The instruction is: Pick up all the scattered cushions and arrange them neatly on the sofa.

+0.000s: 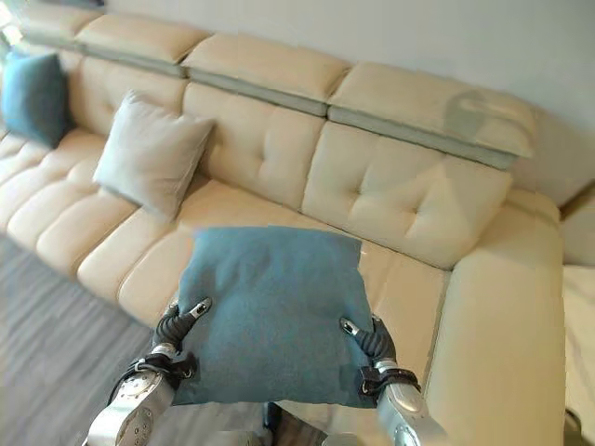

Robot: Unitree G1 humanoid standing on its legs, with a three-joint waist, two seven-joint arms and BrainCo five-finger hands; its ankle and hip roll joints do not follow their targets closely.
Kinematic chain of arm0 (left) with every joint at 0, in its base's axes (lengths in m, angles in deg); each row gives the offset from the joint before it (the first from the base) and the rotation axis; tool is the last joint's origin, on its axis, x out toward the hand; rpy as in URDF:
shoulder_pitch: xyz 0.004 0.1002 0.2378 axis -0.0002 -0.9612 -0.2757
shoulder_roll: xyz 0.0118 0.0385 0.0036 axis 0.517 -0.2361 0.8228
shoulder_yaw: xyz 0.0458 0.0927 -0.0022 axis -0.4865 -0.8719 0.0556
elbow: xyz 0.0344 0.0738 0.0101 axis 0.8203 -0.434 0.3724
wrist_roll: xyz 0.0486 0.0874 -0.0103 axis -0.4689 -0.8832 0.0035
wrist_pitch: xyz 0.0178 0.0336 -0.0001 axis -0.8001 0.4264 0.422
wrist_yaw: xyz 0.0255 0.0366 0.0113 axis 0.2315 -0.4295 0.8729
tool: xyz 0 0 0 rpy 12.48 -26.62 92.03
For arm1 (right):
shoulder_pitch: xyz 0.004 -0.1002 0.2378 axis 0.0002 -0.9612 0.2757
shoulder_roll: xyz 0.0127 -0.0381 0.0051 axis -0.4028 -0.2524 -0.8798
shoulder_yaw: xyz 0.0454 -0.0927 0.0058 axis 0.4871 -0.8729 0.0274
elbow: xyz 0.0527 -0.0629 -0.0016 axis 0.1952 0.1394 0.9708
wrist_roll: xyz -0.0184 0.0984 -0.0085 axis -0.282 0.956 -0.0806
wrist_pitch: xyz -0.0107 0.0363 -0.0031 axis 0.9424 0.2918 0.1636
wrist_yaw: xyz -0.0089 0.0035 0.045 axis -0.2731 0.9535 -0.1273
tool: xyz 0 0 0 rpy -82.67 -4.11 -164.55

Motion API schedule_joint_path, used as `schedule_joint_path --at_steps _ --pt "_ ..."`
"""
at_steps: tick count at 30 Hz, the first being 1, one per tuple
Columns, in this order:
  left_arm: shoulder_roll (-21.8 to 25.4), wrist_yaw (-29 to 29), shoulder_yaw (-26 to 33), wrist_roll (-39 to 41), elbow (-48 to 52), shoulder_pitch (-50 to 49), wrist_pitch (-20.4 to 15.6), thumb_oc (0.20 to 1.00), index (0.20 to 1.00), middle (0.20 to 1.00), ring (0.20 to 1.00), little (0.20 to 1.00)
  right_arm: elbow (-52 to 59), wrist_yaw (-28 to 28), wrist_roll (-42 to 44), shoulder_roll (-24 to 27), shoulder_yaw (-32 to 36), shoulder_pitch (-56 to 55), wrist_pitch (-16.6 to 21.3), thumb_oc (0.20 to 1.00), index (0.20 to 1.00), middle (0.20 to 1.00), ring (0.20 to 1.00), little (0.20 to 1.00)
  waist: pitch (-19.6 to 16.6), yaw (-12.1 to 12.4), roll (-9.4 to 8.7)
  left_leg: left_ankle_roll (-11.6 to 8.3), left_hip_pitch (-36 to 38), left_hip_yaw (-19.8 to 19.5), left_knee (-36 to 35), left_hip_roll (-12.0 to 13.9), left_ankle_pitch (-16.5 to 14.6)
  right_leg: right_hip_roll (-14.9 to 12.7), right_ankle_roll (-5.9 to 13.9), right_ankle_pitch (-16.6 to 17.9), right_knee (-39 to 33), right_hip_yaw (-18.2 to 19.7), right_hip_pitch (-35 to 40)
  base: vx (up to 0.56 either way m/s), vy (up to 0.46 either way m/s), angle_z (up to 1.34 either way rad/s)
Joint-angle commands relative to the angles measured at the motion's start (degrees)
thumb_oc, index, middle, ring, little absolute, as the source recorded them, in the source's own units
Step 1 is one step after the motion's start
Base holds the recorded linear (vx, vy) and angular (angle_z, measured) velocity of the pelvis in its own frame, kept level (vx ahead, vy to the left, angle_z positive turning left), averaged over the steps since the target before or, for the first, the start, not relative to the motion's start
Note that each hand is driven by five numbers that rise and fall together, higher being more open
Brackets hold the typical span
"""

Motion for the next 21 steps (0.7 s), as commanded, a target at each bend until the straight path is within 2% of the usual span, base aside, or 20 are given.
schedule_joint_path --at_steps 1,2,3,4,5,6,7,8,10,11,14,15,16,17,18,19,20,21 --pt "0.36 -2.56 0.5 -2.3 6.17 -0.19 -4.24 0.2 0.2 0.2 0.2 0.2 0.75 -3.34 -1.26 -0.5 -1.41 5.56 3.37 0.2 0.2 0.2 0.2 0.2 -2.48 2.34 -1.21 -3.49 -0.2 3.13 -1.73 4.6 -4.87 3.83 0.57 -0.25 1.62 -6.71 -5.47 0.08 0.299 -2.41" --pt "0.7 -2.03 1.81 -2.48 6.08 -0.23 -4.4 0.2 0.2 0.2 0.2 0.2 0.12 -3.38 -1.53 -1.08 -1.91 6.03 3.64 0.2 0.2 0.2 0.2 0.2 -2.12 3.1 -1.18 -3.86 0.75 5.88 -1.73 5.19 -6.04 1.71 -0.18 -0.16 1.19 -15.47 -6.38 0.08 0.179 -1.73" --pt "0.41 -1.86 2.14 -2.3 5.94 -0.19 -4.5 0.2 0.2 0.2 0.2 0.2 -0.35 -3.17 -1.6 -1.51 -2.06 6.4 3.67 0.2 0.2 0.2 0.2 0.2 -2.18 3.39 -1.44 -4.22 1.53 7.86 -1.73 5.46 -6.71 0.76 -0.09 0.26 -0.43 -19.57 -6.07 0.07 0.106 -1.91" --pt "0.41 -1.86 2.15 -2.3 5.93 -0.17 -4.51 0.2 0.2 0.2 0.2 0.2 -0.36 -3.17 -1.6 -1.51 -2.05 6.41 3.67 0.2 0.2 0.2 0.2 0.2 -2.23 3.44 -1.4 -4.24 1.45 7.91 -1.73 5.52 -6.68 0.83 -0.11 0.38 -0.54 -19.53 -6.12 0.08 0.068 -1.05" --pt "0.02 -1.63 3.26 -1.98 5.42 -0.05 -4.57 0.2 0.2 0.2 0.2 0.2 -0.8 -2.82 -1.58 -1.85 -1.82 6.96 3.82 0.2 0.2 0.2 0.2 0.2 -2.32 4.19 -1.9 -4.71 2.35 11.82 -1.73 6.01 -7.67 -0.22 -0.4 2.11 -3.98 -27.12 -6.55 0.04 0.028 -0.97" --pt "0.02 -1.63 3.26 -1.98 5.42 -0.05 -4.57 0.2 0.2 0.2 0.2 0.2 -0.8 -2.82 -1.58 -1.85 -1.82 6.96 3.82 0.2 0.2 0.2 0.2 0.2 -2.32 4.19 -1.9 -4.71 2.35 11.82 -1.73 6.02 -7.67 -0.22 -0.4 2.11 -3.99 -27.12 -6.55 0.1 0.026 -1.25" --pt "-0.11 -1.73 3.73 -2.06 5.18 -0.04 -4.36 0.2 0.2 0.2 0.2 0.2 -1.01 -2.76 -1.65 -1.73 -1.8 7.33 3.95 0.2 0.2 0.2 0.2 0.2 -2.24 4.09 -1.95 -5.16 3.3 13.45 -1.73 6.3 -8.52 -0.03 -0.15 2.43 -5.44 -29.55 -7.07 0.09 -0.047 -1.28" --pt "-0.49 -1.88 4.41 -2.35 5.01 -0.37 -4.32 0.2 0.2 0.2 0.2 0.2 -0.98 -3.01 -1.77 -1.48 -1.89 7.62 3.96 0.2 0.2 0.2 0.2 0.2 -2.13 4.27 -2.05 -5.62 4.18 16.2 -1.73 6.77 -8.78 0.53 -0.05 4.66 -9.31 -34.13 -7.49 0.13 -0.074 -1.02" --pt "-0.58 -1.99 4.62 -2.48 4.89 -0.76 -4.33 0.2 0.2 0.2 0.2 0.2 -0.95 -3.11 -1.7 -1.36 -1.75 7.29 3.93 0.2 0.2 0.2 0.2 0.2 -2.11 3.96 -1.99 -5.68 4.65 16.49 -1.73 6.87 -8.77 0.86 -0.09 4.84 -10.08 -33.79 -7.16 0.11 -0.091 -0.67" --pt "-1.39 -3.12 3.72 -2.9 4.85 -1.26 -4.23 0.2 0.2 0.2 0.2 0.2 -0.57 -3.48 -1.41 -1.33 -1.22 5.95 3.95 0.2 0.2 0.2 0.2 0.2 -2.8 3.06 -1.97 -5.84 5.37 16.92 -1.73 6.97 -9.1 1.79 -0.56 4.58 -13.14 -31.39 -5.28 0.17 -0.133 -0.5" --pt "-1.94 -3.22 3.69 -2.78 5.3 -1.75 -4.3 0.2 0.2 0.2 0.2 0.2 -0.56 -3.2 -0.41 -1.28 -0.95 5.41 4.22 0.2 0.2 0.2 0.2 0.2 -3.47 3.23 -1.72 -6.23 5.85 17.04 -1.73 7.14 -9.05 2.17 -0.91 4.35 -15.21 -32.36 -3.6 0.18 -0.168 0.01" --pt "-2.15 -3.22 3.55 -2.57 5.41 -1.65 -4.18 0.2 0.2 0.2 0.2 0.2 -0.77 -2.92 0.35 -1.15 -0.84 5.21 4.6 0.2 0.2 0.2 0.2 0.2 -3.68 3.11 -1.66 -6.87 5.8 16.75 0.91 7.62 -9.49 2.88 -1.99 3.25 -16.08 -31.62 -2.15 0.17 -0.237 -0.14" --pt "-2.23 -3.1 3.44 -2.39 5.47 -1.5 -4.27 0.2 0.2 0.2 0.2 0.2 -0.7 -2.89 0.71 -1.05 -0.98 5.34 4.84 0.2 0.2 0.2 0.2 0.2 -3.48 3.17 -1.84 -7.26 4.82 16.39 4.32 8.01 -10.26 3.09 -2.46 2.89 -16.54 -31.49 -1.34 0.17 -0.239 -0.06" --pt "-2.23 -3.09 3.45 -2.38 5.47 -1.49 -4.27 0.2 0.2 0.2 0.2 0.2 -0.71 -2.89 0.72 -1.05 -0.98 5.36 4.85 0.2 0.2 0.2 0.2 0.2 -3.46 3.14 -1.84 -7.3 4.68 16.35 4.64 8.08 -10.43 3.13 -2.49 2.89 -16.59 -31.53 -1.32 0.1 -0.201 0.09" --pt "-2.31 -2.75 2.87 -1.81 5.29 -0.89 -4.77 0.2 0.2 0.2 0.2 0.2 -1.01 -2.62 1.59 -0.52 -1.46 5.91 5.26 0.2 0.2 0.2 0.2 0.2 -2.29 3.8 -2.26 -8.09 1.7 14.03 12.15 8.4 -10.76 3.14 -3.64 2.28 -16.99 -30.87 0.26 0.08 -0.172 0.14" --pt "-2.29 -1.97 2.45 -1.98 4.94 0.09 -5.1 0.2 0.2 0.2 0.2 0.2 -1.43 -2.35 1.29 -0.18 -1.91 6.46 5.4 0.2 0.2 0.2 0.2 0.2 -1.75 4.73 -2.41 -8.65 -0.03 9.93 14.73 7.45 -9.64 3.31 -4.29 2.04 -17.34 -30.2 0.79 0.08 -0.173 0.11" --pt "-2.29 -1.96 2.43 -1.99 4.89 0.16 -5.13 0.2 0.2 0.2 0.2 0.2 -1.46 -2.35 1.29 -0.19 -1.89 6.52 5.42 0.2 0.2 0.2 0.2 0.2 -1.72 4.66 -2.41 -8.68 -0.13 9.83 14.86 7.46 -9.67 3.32 -4.31 2.02 -17.36 -30.29 0.8 0.04 -0.087 0.07" --pt "-2.38 -1.38 1.77 -2.05 4.07 1.5 -4.83 0.2 0.2 0.2 0.2 0.2 -1.84 -1.9 0.71 0.05 -2.13 7.69 5.46 0.2 0.2 0.2 0.2 0.2 -1.98 4.85 -2.81 -8.06 -1.96 5.97 9.95 5.97 -9.27 2.84 -4.4 2.78 -18.9 -30.58 0.9 0.01 -0.034 0.04"
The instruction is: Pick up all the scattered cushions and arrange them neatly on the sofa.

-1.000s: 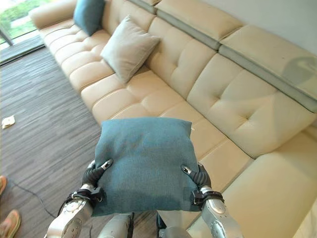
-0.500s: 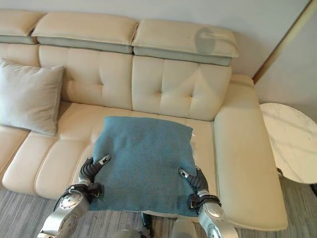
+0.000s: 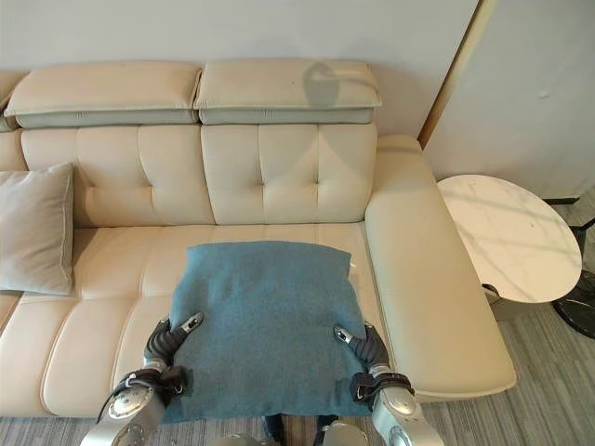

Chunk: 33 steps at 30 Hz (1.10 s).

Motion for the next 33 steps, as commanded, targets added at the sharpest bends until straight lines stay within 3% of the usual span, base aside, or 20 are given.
schedule_joint_path --at_steps 1,3,5,13,15,18,19,21,24,25,28,29,31,33 --pt "-1.59 -0.81 -0.21 -0.54 4.74 5.98 -5.27 0.2 0.2 0.2 0.2 0.2 4.08 -0.41 2.33 -0.1 -0.28 6.94 5.67 0.2 0.2 0.2 0.2 0.2 0.38 0.15 -1.37 -3.22 0.78 -8.79 1.3 2.56 -4.58 1.31 3.27 -2.92 -10.62 -1.15 7.18 0.11 -0.03 -0.01" --pt "-1.53 -0.12 -0.78 -1.94 4.11 6.46 -4.95 0.2 0.2 0.2 0.2 0.2 4.01 0.38 1.04 0.41 -0.78 8.21 5.67 0.2 0.2 0.2 0.2 0.2 -0.33 0.42 -0.95 -3.62 -1.07 -12.98 -6.08 3.3 0.0 1.45 3.69 -2.78 -11.02 -0.58 7.37 0.13 0.018 -0.02" --pt "-1.67 0.1 -1.27 -2.36 3.04 7.21 -4.93 0.2 0.2 0.2 0.2 0.2 4.27 0.69 0.14 0.61 -0.86 8.92 5.48 0.2 0.2 0.2 0.2 0.2 -0.31 0.31 -0.49 -3.75 -0.85 -13.89 -8.74 3.46 1.28 1.76 3.72 -3.53 -11.02 -0.17 8.06 0.14 0.074 -0.09" --pt "-0.31 -0.48 -4.88 -4.99 -0.12 9.34 -4.57 0.2 0.2 0.2 0.2 0.2 3.28 1.82 -3.74 0.24 -2.37 11.35 5.72 0.2 0.2 0.2 0.2 0.2 0.03 0.28 -0.34 -2.36 1.61 -12.67 -10.23 2.6 0.29 1.21 3.93 -4.05 -10.53 2.36 8.57 0.13 0.125 -0.19" --pt "0.09 1.16 -6.99 -7.18 -2.83 14.11 -5.33 0.2 0.2 0.2 0.2 0.2 0.2 5.32 -7.82 -0.25 -3.25 17.01 6.52 0.2 0.2 0.2 0.2 0.2 0.89 0.36 -0.45 -1.75 0.58 -12.08 -10.23 2.36 0.01 0.82 4.17 -4.08 -9.84 3.22 6.4 0.03 0.118 -0.1" --pt "-0.47 6.79 -10.22 -10.66 -8.87 26.66 -8.14 0.2 0.2 0.2 0.2 0.2 -4.63 11.9 -13.94 -0.42 -4.89 29.84 8.71 0.2 0.2 0.2 0.2 0.2 3.55 0.45 -0.22 -1.39 -3.07 -11.74 -9.03 2.14 -0.02 0.33 4.3 -3.86 -7.9 4.06 1.83 -0.06 0.077 -0.13" --pt "-0.48 6.79 -10.22 -10.66 -8.88 26.66 -8.14 0.2 0.2 0.2 0.2 0.2 -4.63 11.9 -13.94 -0.42 -4.89 29.85 8.71 0.2 0.2 0.2 0.2 0.2 3.52 0.45 -0.22 -1.39 -3.11 -11.75 -9.02 2.14 -0.02 0.33 4.29 -3.86 -7.89 4.06 1.79 -0.22 0.062 -0.11" --pt "0.77 15.49 -13.05 -13.19 -16.85 46.13 -11.07 0.2 0.2 0.2 0.2 0.2 -10.16 19.75 -16.82 1.26 -6.26 47.39 10.06 0.2 0.2 0.2 0.2 0.2 7.26 0.5 -0.09 -1.5 -10.44 -11.53 -4.21 2.36 0.03 -0.5 4.05 -3.42 -3.13 5.0 -6.47 -0.26 0.056 -0.07" --pt "3.68 22.44 -14.46 -17.88 -19.94 61.08 -12.09 0.2 0.2 0.2 0.2 0.2 -12.59 25.65 -19.48 4.13 -6.47 61.64 10.83 0.2 0.2 0.2 0.2 0.2 8.93 0.24 -0.11 -1.69 -17.6 -11.15 0.3 2.27 0.09 -0.9 4.13 -2.87 0.64 5.4 -13.55 -0.1 0.034 -0.05" --pt "3.67 22.47 -14.45 -17.86 -20.12 61.39 -12.16 0.2 0.2 0.2 0.2 0.2 -12.76 25.68 -19.45 4.16 -6.47 61.95 10.88 0.2 0.2 0.2 0.2 0.2 8.89 0.25 -0.09 -1.68 -18.04 -11.15 0.58 2.28 0.02 -0.92 4.12 -2.92 0.87 5.42 -13.97 -0.03 0.009 -0.12" --pt "7.68 29.33 -16.25 -23.57 -25.56 75.85 -11.12 0.2 0.2 0.2 0.2 0.2 -16.91 31.43 -20.92 7.1 -7.12 75.96 12.18 0.2 0.2 0.2 0.2 0.2 10.14 -0.25 -0.11 -1.91 -26.73 -11.57 5.65 2.49 -0.6 -1.62 4.42 -3.22 5.62 5.78 -22.64 -0.02 0.034 -0.09" --pt "7.71 29.38 -16.3 -23.51 -25.88 76.4 -11.22 0.2 0.2 0.2 0.2 0.2 -17.28 31.45 -20.84 7.16 -7.15 76.55 12.31 0.2 0.2 0.2 0.2 0.2 10.1 -0.27 -0.09 -1.9 -27.42 -11.6 6.06 2.49 -0.7 -1.67 4.42 -3.34 6.02 5.79 -23.31 0.0 0.0 0.0" --pt "11.61 31.25 -21.26 -23.66 -33.76 90.07 -10.01 0.2 0.2 0.2 0.2 0.2 -23.93 34.18 -19.1 10.55 -10.89 89.12 13.23 0.2 0.2 0.2 0.2 0.2 11.11 -0.67 0.14 -1.85 -35.51 -12.13 11.64 2.38 -1.73 -2.42 4.81 -4.34 11.62 6.08 -31.02 0.0 0.008 0.02" --pt "12.55 31.67 -22.72 -23.38 -35.38 93.63 -9.8 0.2 0.2 0.2 0.2 0.2 -25.42 35.0 -18.26 11.8 -12.59 92.58 13.61 0.2 0.2 0.2 0.2 0.2 11.5 -0.62 0.23 -1.89 -37.95 -12.35 13.25 2.34 -1.99 -2.62 4.88 -4.66 13.18 5.95 -33.33 0.01 0.004 0.11"
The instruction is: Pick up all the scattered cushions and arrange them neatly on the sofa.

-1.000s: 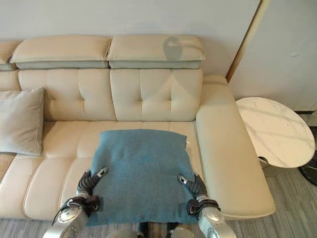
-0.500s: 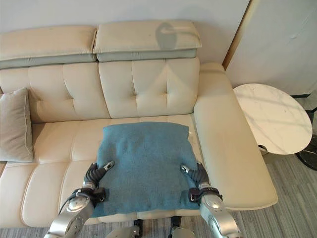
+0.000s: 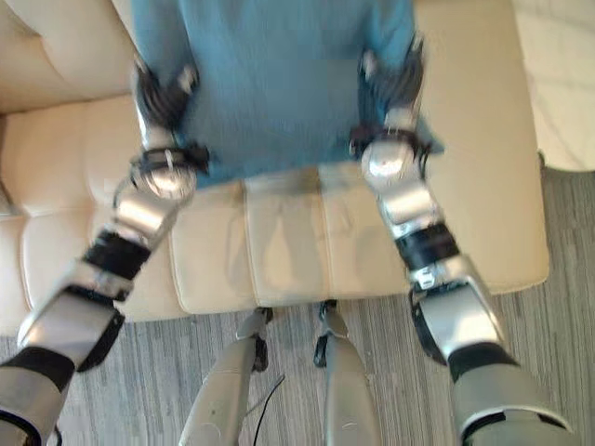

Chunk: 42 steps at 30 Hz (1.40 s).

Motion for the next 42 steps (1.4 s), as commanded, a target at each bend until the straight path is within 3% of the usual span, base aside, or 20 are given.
schedule_joint_path --at_steps 1,3,4,5,6,7,10,12,19,25,29,37,41,42 --pt "2.48 1.51 -5.93 -5.27 -1.18 11.89 -3.55 0.2 0.2 0.2 0.2 0.2 1.25 2.15 -1.03 0.47 -6.41 11.27 7.05 0.2 0.2 0.2 0.2 0.2 -1.84 0.02 -1.22 -0.82 -6.26 -1.61 12.98 -1.16 -11.53 -2.18 4.36 -13.37 9.01 -0.12 -1.86 0.03 0.017 0.14" --pt "4.8 1.89 -12.6 -4.92 -10.64 23.13 -2.54 0.2 0.2 0.2 0.2 0.2 -6.85 4.64 0.17 3.91 -13.31 21.47 7.65 0.2 0.2 0.2 0.2 0.2 -0.74 0.55 -0.9 -1.13 -11.69 -1.66 15.56 -1.1 -11.94 -2.98 4.73 -13.75 11.82 -0.1 -7.28 0.06 0.018 0.15" --pt "6.38 1.54 -16.71 -5.86 -14.77 27.38 -1.74 0.2 0.2 0.2 0.2 0.2 -9.79 6.03 -3.39 7.0 -18.07 26.03 6.33 0.451 0.451 0.451 0.451 0.451 -0.36 0.66 -0.84 -1.1 -13.85 -1.72 16.49 -1.21 -11.98 -3.34 4.8 -13.79 12.78 -0.07 -9.27 0.03 0.012 0.13" --pt "6.31 1.48 -16.88 -5.71 -15.23 28.09 -1.93 0.2 0.2 0.2 0.2 0.2 -10.16 6.04 -3.3 7.04 -18.26 26.68 6.44 0.551 0.551 0.551 0.551 0.551 -0.3 0.65 -0.77 -1.04 -14.49 -1.75 16.72 -1.25 -11.83 -3.4 4.76 -13.71 13.03 -0.1 -9.89 0.06 0.035 0.13" --pt "9.45 0.43 -24.92 -10.07 -19.86 34.74 -0.54 0.479 0.479 0.479 0.479 0.479 -14.38 5.89 -7.3 11.02 -26.86 34.19 5.21 1.0 1.0 1.0 1.0 1.0 0.06 1.07 -0.67 -1.05 -17.28 -1.63 17.9 -1.25 -12.2 -3.66 4.86 -13.89 14.07 0.13 -12.74 0.1 0.046 0.18" --pt "11.52 -1.05 -32.4 -12.15 -24.47 41.27 0.57 1.0 1.0 1.0 1.0 1.0 -19.98 6.96 -10.83 14.83 -36.24 42.67 3.32 1.0 1.0 1.0 1.0 1.0 -0.06 1.37 -0.65 -1.04 -20.54 -1.51 18.64 -1.67 -12.29 -4.18 4.93 -14.06 15.08 0.35 -16.1 0.13 0.061 0.17" --pt "15.26 -1.5 -37.11 -13.22 -27.69 45.24 2.33 1.0 1.0 1.0 1.0 1.0 -24.83 7.9 -12.09 19.33 -44.08 49.63 0.73 1.0 1.0 1.0 1.0 1.0 -0.87 1.77 -0.28 -1.13 -24.62 -1.24 17.97 -2.42 -11.54 -4.72 5.31 -13.51 15.4 0.48 -20.73 0.1 0.04 0.07" --pt "17.37 -0.96 -36.91 -12.96 -29.23 44.21 3.3 1.0 1.0 1.0 1.0 1.0 -26.71 8.88 -11.81 21.41 -45.67 50.66 -0.08 1.0 1.0 1.0 1.0 1.0 -1.2 1.99 -0.4 -1.26 -25.56 -1.19 17.08 -2.91 -10.99 -4.55 5.64 -13.07 14.62 0.38 -21.62 0.07 0.047 0.04" --pt "19.77 -1.45 -34.0 -13.71 -34.01 40.51 6.05 1.0 1.0 1.0 1.0 1.0 -27.81 9.46 -16.95 21.84 -47.95 49.31 -3.75 1.0 1.0 1.0 1.0 1.0 -2.03 2.09 -1.32 -1.07 -25.59 -1.56 11.73 -3.06 -8.48 -3.51 6.22 -10.06 7.28 0.24 -21.26 0.02 0.01 -0.01" --pt "21.93 -1.96 -33.43 -13.95 -34.5 38.73 6.06 1.0 1.0 1.0 1.0 1.0 -29.75 9.25 -16.43 22.9 -48.61 48.68 -3.34 1.0 1.0 1.0 1.0 1.0 -2.34 1.84 -1.71 -1.27 -25.48 -1.73 12.37 -3.28 -8.37 -3.24 6.02 -9.95 7.99 0.72 -21.3 0.0 0.0 0.0" --pt "26.31 -2.94 -31.56 -13.23 -35.18 35.96 6.31 1.0 1.0 1.0 1.0 1.0 -30.51 9.93 -12.0 27.18 -45.5 46.5 -2.56 1.0 1.0 1.0 1.0 1.0 -1.8 1.53 -1.49 -1.58 -24.22 -1.66 13.19 -3.53 -8.76 -3.39 5.83 -9.82 9.29 0.77 -20.4 -0.03 0.022 0.01" --pt "33.45 -3.91 -19.74 -6.52 -34.16 26.38 5.73 1.0 1.0 1.0 1.0 1.0 -28.23 9.76 -4.82 35.41 -34.08 35.72 -2.83 1.0 1.0 1.0 1.0 1.0 -0.85 0.96 -2.02 -1.89 -16.7 -1.46 11.49 -3.34 -9.05 -2.86 5.55 -9.65 6.91 0.84 -12.82 -0.03 0.019 -0.02" --pt "37.02 -7.32 -4.61 -3.83 -32.08 9.91 5.33 1.0 1.0 1.0 1.0 1.0 -19.82 9.01 -2.91 39.47 -15.17 15.83 -1.97 1.0 1.0 1.0 1.0 1.0 -1.09 -0.03 -1.93 -1.59 -8.27 -1.29 8.67 -3.16 -9.39 -2.26 5.6 -9.24 4.38 0.6 -4.47 0.0 0.031 -0.06" --pt "37.48 -7.82 1.52 -2.22 -29.52 3.48 4.25 1.0 1.0 1.0 1.0 1.0 -15.49 8.9 -2.33 39.16 -7.36 7.29 -1.15 1.0 1.0 1.0 1.0 1.0 -1.08 -0.22 -1.96 -1.68 -5.21 -1.26 7.47 -3.11 -9.69 -2.04 5.68 -9.48 3.31 0.47 -1.37 0.02 0.014 -0.1"
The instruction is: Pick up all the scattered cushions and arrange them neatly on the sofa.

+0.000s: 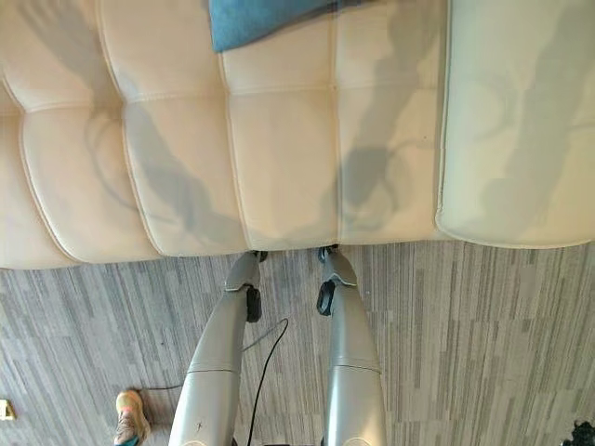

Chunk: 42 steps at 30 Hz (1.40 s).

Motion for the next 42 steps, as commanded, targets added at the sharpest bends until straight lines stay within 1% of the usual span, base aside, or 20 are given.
schedule_joint_path --at_steps 1,2,3,4,5,6,7,8,11,13,14,15,17,21,23,27,29,34,39,42 --pt "1.04 -1.4 7.76 4.83 -1.5 -9.54 -1.4 1.0 1.0 1.0 1.0 1.0 2.8 1.34 2.11 1.3 11.0 -13.37 1.65 1.0 1.0 1.0 1.0 1.0 -4.28 1.04 0.33 -2.06 8.41 0.11 -0.77 -1.81 -9.61 0.28 5.56 -8.88 -5.63 -0.27 12.22 0.05 0.012 -0.13" --pt "0.34 -0.78 16.65 6.87 4.66 -20.33 -2.63 1.0 1.0 1.0 1.0 1.0 11.42 0.65 -0.13 -1.06 22.22 -28.13 1.42 1.0 1.0 1.0 1.0 1.0 -4.42 0.97 -0.15 -1.96 12.81 0.08 -2.55 -1.78 -9.63 0.53 5.62 -8.74 -7.23 -0.39 16.49 0.06 0.011 -0.08" --pt "-0.56 -1.51 20.29 8.26 7.31 -24.83 -3.54 1.0 1.0 1.0 1.0 1.0 13.98 -0.33 0.33 -2.76 27.15 -33.08 2.54 1.0 1.0 1.0 1.0 1.0 -4.8 0.91 -0.06 -1.9 14.44 0.17 -3.2 -1.73 -9.94 0.61 5.71 -8.86 -7.7 -0.62 18.01 0.09 0.011 -0.06" --pt "-2.88 -3.12 26.26 9.33 11.27 -33.84 -4.82 1.0 1.0 1.0 1.0 1.0 16.6 -1.91 -0.15 -6.19 34.41 -43.59 2.14 1.0 1.0 1.0 1.0 1.0 -5.16 1.02 -0.16 -1.79 18.21 0.19 -4.73 -1.62 -10.19 0.88 5.79 -9.03 -8.9 -0.79 21.64 0.1 -0.001 -0.02" --pt "-5.05 -3.96 29.57 11.16 13.57 -37.76 -5.82 1.0 1.0 1.0 1.0 1.0 18.06 -3.39 -0.57 -8.64 37.26 -48.03 2.42 1.0 1.0 1.0 1.0 1.0 -6.07 1.16 -0.23 -1.57 19.79 0.17 -5.48 -1.65 -10.1 0.95 5.76 -8.83 -9.66 -0.96 23.23 0.06 0.006 -0.04" --pt "-5.14 -3.95 30.05 11.09 14.13 -38.6 -5.75 1.0 1.0 1.0 1.0 1.0 18.65 -3.47 -0.73 -8.77 37.71 -48.81 2.3 1.0 1.0 1.0 1.0 1.0 -6.19 1.11 -0.22 -1.51 19.93 0.17 -5.67 -1.69 -9.85 0.94 5.73 -8.61 -9.89 -1.02 23.41 0.1 0.005 -0.07" --pt "-11.12 -7.48 36.85 14.42 21.3 -50.86 -8.23 1.0 1.0 1.0 1.0 1.0 22.49 -7.35 0.85 -17.21 43.94 -59.61 3.44 1.0 1.0 1.0 1.0 1.0 -7.56 1.32 -0.18 -1.22 25.04 0.31 -8.46 -1.6 -9.75 1.22 5.97 -8.43 -12.07 -1.47 28.3 0.13 0.007 -0.1" --pt "-15.51 -9.0 39.02 16.34 23.58 -55.89 -8.98 1.0 1.0 1.0 1.0 1.0 23.94 -9.2 0.94 -21.56 45.25 -64.58 4.12 1.0 1.0 1.0 1.0 1.0 -8.36 1.33 -0.01 -1.23 27.75 0.56 -9.92 -1.51 -9.93 1.32 6.16 -8.54 -13.06 -1.52 30.75 0.18 0.011 -0.11" --pt "-25.85 -13.4 42.62 19.92 28.91 -67.87 -9.44 1.0 1.0 1.0 1.0 1.0 26.56 -15.86 0.4 -30.05 46.41 -74.83 4.19 1.0 1.0 1.0 1.0 1.0 -11.35 1.15 0.07 -1.1 34.1 1.0 -14.09 -1.43 -9.0 1.53 6.4 -8.07 -16.56 -2.35 36.56 0.11 0.026 -0.09" --pt "-31.47 -17.41 43.32 22.17 30.37 -73.56 -9.45 1.0 1.0 1.0 1.0 1.0 26.3 -20.45 -0.23 -33.19 46.22 -79.86 3.7 1.0 1.0 1.0 1.0 1.0 -12.78 1.1 0.03 -1.14 37.85 1.25 -16.51 -1.28 -8.75 1.88 6.63 -7.89 -18.66 -2.74 40.04 0.03 0.01 -0.03" --pt "-31.48 -17.4 43.33 22.16 30.4 -73.61 -9.44 1.0 1.0 1.0 1.0 1.0 26.32 -20.45 -0.23 -33.19 46.21 -79.88 3.69 1.0 1.0 1.0 1.0 1.0 -12.79 1.08 0.04 -1.14 37.9 1.24 -16.6 -1.28 -8.69 1.89 6.63 -7.84 -18.75 -2.76 40.1 0.02 0.024 0.05" --pt "-34.59 -19.9 44.36 21.1 31.82 -78.71 -8.23 1.0 1.0 1.0 1.0 1.0 24.27 -24.41 1.94 -36.57 47.06 -83.77 3.72 1.0 1.0 1.0 1.0 1.0 -14.89 1.03 0.14 -1.24 40.49 1.53 -18.53 -1.23 -8.36 2.24 6.85 -7.42 -20.29 -3.01 42.44 0.0 0.032 0.05" --pt "-38.21 -22.31 44.41 21.21 28.13 -80.58 -7.63 1.0 1.0 1.0 1.0 1.0 20.6 -27.3 0.97 -37.98 45.46 -85.49 3.63 1.0 1.0 1.0 1.0 1.0 -16.54 1.21 0.03 -1.38 43.59 2.34 -19.81 -1.02 -8.61 2.6 7.02 -7.34 -21.94 -2.98 45.25 0.0 0.036 -0.03" --pt "-39.38 -25.78 43.72 17.56 24.13 -82.7 -5.98 1.0 1.0 1.0 1.0 1.0 14.54 -31.0 -0.46 -37.46 43.7 -86.95 2.17 1.0 1.0 1.0 1.0 1.0 -19.23 1.69 -0.28 -1.24 46.08 2.91 -19.81 -0.91 -9.53 2.95 7.16 -6.9 -23.94 -3.03 48.41 0.0 0.01 -0.04" --pt "-40.12 -27.7 42.12 15.98 19.02 -83.72 -5.2 1.0 1.0 1.0 1.0 1.0 9.65 -33.01 1.13 -38.88 42.94 -87.81 1.98 1.0 1.0 1.0 1.0 1.0 -21.17 1.86 -0.52 -1.2 48.58 3.5 -19.81 -0.83 -10.51 3.12 7.26 -7.14 -25.11 -3.34 51.5 0.01 0.03 -0.06" --pt "-41.54 -29.73 39.45 11.97 15.6 -85.43 -3.81 1.0 1.0 1.0 1.0 1.0 3.78 -36.09 2.36 -40.91 42.0 -89.13 0.28 1.0 1.0 1.0 1.0 1.0 -22.8 2.16 -0.8 -0.95 50.54 3.73 -19.81 -0.85 -11.25 3.03 7.3 -7.63 -25.11 -3.4 53.57 -0.01 0.045 -0.05" --pt "-42.12 -30.09 37.98 10.23 17.57 -87.13 -3.71 1.0 1.0 1.0 1.0 1.0 2.95 -36.52 4.0 -42.48 42.39 -89.98 0.01 1.0 1.0 1.0 1.0 1.0 -23.46 2.26 -0.74 -0.78 51.31 3.82 -19.81 -1.04 -11.6 2.84 7.38 -7.8 -25.11 -3.52 54.34 -0.01 0.08 0.03" --pt "-43.8 -30.92 35.38 7.4 19.56 -89.39 -3.17 1.0 1.0 1.0 1.0 1.0 1.34 -37.78 4.56 -45.46 41.59 -91.75 -0.33 1.0 1.0 1.0 1.0 1.0 -22.73 2.13 -0.61 -0.13 51.74 3.54 -19.81 -1.64 -11.68 2.01 7.8 -7.76 -22.88 -3.86 54.09 -0.06 0.098 -0.01" --pt "-43.9 -29.01 35.16 6.74 18.77 -87.69 -3.65 1.0 1.0 1.0 1.0 1.0 3.03 -37.01 2.54 -47.14 39.31 -90.17 -0.58 1.0 1.0 1.0 1.0 1.0 -17.49 2.21 -0.67 0.34 50.09 4.96 -19.81 -0.87 -10.21 1.43 8.41 -7.47 -16.5 -4.2 49.11 -0.23 0.066 -0.06" --pt "-43.2 -27.98 33.93 4.85 18.88 -86.02 -3.78 1.0 1.0 1.0 1.0 1.0 2.15 -36.89 2.24 -47.73 38.05 -89.62 -0.42 1.0 1.0 1.0 1.0 1.0 -17.34 2.05 -0.43 0.49 48.19 5.0 -19.81 -0.12 -8.9 2.16 7.25 -11.03 -10.25 -2.82 47.89 -0.17 0.004 -0.12"
